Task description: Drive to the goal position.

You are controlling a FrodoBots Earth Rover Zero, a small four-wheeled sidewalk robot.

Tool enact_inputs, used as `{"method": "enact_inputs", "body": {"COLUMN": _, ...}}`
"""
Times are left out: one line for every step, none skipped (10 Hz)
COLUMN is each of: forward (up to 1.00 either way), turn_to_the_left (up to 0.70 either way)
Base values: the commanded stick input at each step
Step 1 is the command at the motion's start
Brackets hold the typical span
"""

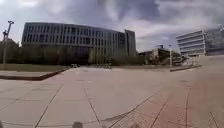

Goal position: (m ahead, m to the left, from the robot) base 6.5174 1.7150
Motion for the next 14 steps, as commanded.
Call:
{"method": "enact_inputs", "body": {"forward": 0.57, "turn_to_the_left": -0.01}}
{"method": "enact_inputs", "body": {"forward": 0.57, "turn_to_the_left": -0.01}}
{"method": "enact_inputs", "body": {"forward": 0.57, "turn_to_the_left": -0.01}}
{"method": "enact_inputs", "body": {"forward": 0.57, "turn_to_the_left": -0.01}}
{"method": "enact_inputs", "body": {"forward": 0.57, "turn_to_the_left": -0.01}}
{"method": "enact_inputs", "body": {"forward": 0.57, "turn_to_the_left": -0.01}}
{"method": "enact_inputs", "body": {"forward": 0.57, "turn_to_the_left": -0.01}}
{"method": "enact_inputs", "body": {"forward": 0.57, "turn_to_the_left": -0.01}}
{"method": "enact_inputs", "body": {"forward": 0.58, "turn_to_the_left": -0.01}}
{"method": "enact_inputs", "body": {"forward": 0.59, "turn_to_the_left": -0.01}}
{"method": "enact_inputs", "body": {"forward": 0.62, "turn_to_the_left": -0.01}}
{"method": "enact_inputs", "body": {"forward": 0.70, "turn_to_the_left": -0.01}}
{"method": "enact_inputs", "body": {"forward": 0.70, "turn_to_the_left": -0.01}}
{"method": "enact_inputs", "body": {"forward": 0.70, "turn_to_the_left": -0.01}}
